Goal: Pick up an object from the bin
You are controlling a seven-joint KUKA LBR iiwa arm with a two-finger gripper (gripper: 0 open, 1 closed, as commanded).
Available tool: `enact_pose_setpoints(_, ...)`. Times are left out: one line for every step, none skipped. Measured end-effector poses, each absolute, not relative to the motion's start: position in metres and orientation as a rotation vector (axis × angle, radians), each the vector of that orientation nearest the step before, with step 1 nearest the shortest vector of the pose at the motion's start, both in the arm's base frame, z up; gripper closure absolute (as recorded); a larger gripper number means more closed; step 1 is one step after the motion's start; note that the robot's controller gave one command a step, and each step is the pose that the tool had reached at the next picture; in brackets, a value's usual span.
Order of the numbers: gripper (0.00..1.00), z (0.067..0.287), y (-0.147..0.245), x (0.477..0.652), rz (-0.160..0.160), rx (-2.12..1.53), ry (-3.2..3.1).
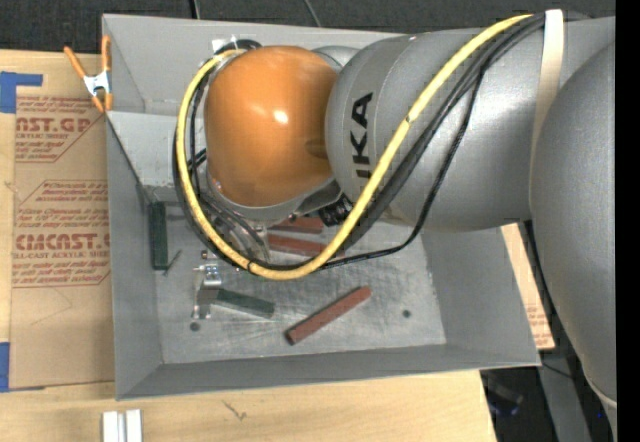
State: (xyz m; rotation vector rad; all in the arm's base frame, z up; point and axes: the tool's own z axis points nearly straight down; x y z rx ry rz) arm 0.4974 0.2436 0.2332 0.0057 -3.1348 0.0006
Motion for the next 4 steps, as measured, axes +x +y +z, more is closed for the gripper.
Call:
enact_pose_setpoints(1.00,0.238,0.242,0.500,-0.002,0.000,-3.142)
enact_pose_setpoints(1.00,0.238,0.242,0.500,-0.002,0.000,-3.142)
enact_pose_setpoints(0.00,0.159,0.243,0.502,-0.002,-0.063,-3.141)
enact_pose_setpoints(0.00,0.159,0.243,0.502,-0.002,-0.063,-3.141)
